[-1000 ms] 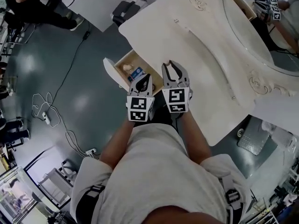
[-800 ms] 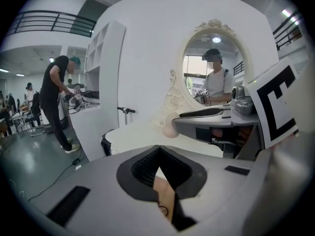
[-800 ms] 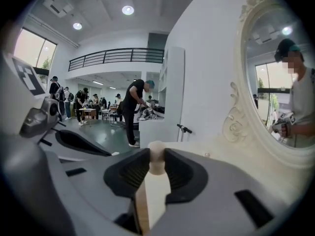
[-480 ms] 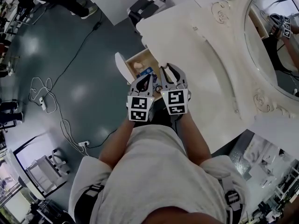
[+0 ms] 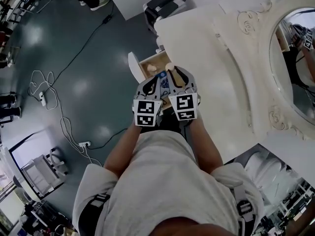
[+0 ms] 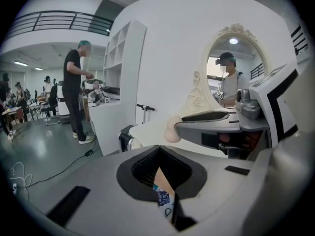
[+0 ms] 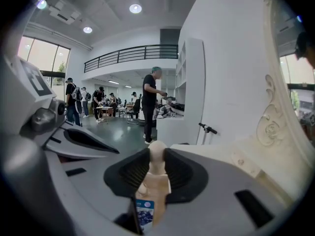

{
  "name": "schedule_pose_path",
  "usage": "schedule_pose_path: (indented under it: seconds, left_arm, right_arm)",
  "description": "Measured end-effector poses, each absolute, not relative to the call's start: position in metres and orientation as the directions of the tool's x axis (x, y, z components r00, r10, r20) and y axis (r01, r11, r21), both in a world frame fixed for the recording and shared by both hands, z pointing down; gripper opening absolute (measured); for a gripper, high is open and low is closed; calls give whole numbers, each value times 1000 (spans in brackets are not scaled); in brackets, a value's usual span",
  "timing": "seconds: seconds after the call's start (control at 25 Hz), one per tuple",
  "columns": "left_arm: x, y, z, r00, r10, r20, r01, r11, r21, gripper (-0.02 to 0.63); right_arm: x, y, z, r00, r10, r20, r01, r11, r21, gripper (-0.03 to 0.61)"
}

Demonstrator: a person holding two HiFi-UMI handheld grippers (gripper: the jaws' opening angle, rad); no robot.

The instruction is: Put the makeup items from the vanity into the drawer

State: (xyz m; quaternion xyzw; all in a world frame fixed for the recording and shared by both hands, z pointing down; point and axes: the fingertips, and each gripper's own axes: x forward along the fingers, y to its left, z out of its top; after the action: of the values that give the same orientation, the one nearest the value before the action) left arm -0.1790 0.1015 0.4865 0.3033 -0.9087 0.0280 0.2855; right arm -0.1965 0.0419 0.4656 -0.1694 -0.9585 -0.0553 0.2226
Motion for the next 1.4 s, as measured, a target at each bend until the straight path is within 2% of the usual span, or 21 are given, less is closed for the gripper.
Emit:
schedule_pose_path:
  seconds: [0.56,0.92,1.4]
  left_arm:
    - [-222,159,524,-659,-454,599,-467,872,148,6]
    - [-212,167,564,-592,-470,654,-487,856,174,6]
    - [-216,183,595,-542,-464,700,-485,854,190,6]
  right_arm:
    - [-214,79,528,-741,350,573,400,916,-41,106]
    - [-204,98,600,-621,370,691,404,907,-123,106]
    - [-200,107,674,-510,342,789,387,911,-145,107]
